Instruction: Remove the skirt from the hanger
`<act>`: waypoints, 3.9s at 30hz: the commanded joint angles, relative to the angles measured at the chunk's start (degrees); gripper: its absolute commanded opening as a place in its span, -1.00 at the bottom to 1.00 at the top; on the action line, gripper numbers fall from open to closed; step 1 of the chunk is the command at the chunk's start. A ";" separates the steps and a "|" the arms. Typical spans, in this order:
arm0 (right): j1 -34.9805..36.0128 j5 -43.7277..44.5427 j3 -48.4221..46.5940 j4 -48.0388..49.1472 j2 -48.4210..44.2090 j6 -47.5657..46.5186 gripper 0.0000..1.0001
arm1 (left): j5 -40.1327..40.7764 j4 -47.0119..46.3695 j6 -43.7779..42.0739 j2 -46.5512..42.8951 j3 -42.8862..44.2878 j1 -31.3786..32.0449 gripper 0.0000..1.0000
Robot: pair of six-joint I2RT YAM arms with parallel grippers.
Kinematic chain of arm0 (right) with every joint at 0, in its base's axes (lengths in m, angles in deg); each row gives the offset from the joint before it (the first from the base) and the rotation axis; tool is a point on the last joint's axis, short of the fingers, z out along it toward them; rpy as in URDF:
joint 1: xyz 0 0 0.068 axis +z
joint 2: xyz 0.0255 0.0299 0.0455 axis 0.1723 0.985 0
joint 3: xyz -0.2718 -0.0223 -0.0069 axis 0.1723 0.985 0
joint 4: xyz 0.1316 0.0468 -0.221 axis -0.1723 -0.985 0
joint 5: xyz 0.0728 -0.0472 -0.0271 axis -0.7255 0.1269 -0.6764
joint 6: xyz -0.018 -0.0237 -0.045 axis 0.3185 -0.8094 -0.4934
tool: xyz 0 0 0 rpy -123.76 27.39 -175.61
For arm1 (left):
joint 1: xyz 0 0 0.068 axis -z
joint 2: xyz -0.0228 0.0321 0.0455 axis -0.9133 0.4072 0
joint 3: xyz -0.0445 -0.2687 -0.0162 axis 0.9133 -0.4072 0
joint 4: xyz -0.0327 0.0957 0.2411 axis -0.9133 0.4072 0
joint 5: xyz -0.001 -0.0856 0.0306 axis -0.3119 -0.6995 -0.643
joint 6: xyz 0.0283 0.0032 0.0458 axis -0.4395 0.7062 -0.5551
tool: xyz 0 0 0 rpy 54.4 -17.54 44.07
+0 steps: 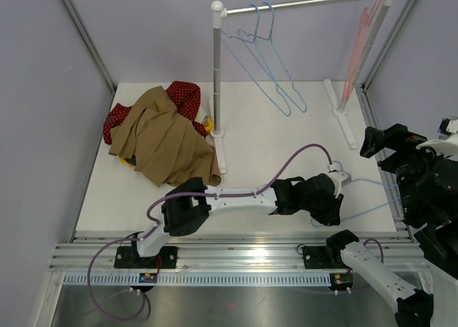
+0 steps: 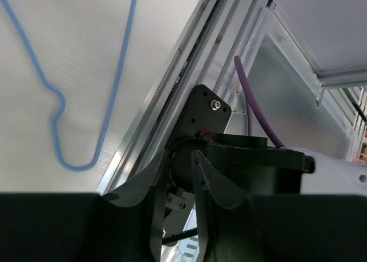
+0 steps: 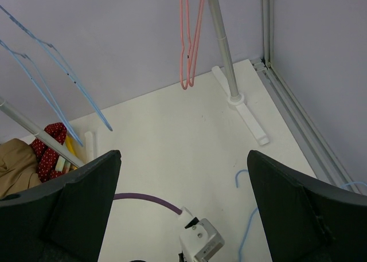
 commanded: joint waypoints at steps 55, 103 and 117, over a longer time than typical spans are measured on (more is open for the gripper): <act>-0.11 -5.04 6.68 4.96 -1.52 5.01 0.99 | 35.42 46.96 46.17 -40.19 -49.21 21.48 -1.00; -0.19 -3.03 7.47 3.99 -2.75 1.67 0.99 | 17.96 -9.88 -16.31 -9.89 -31.62 -4.00 0.21; -0.19 -5.56 6.69 5.75 -1.26 1.33 0.99 | 27.25 -1.64 -20.08 -22.77 -36.28 -4.00 -1.00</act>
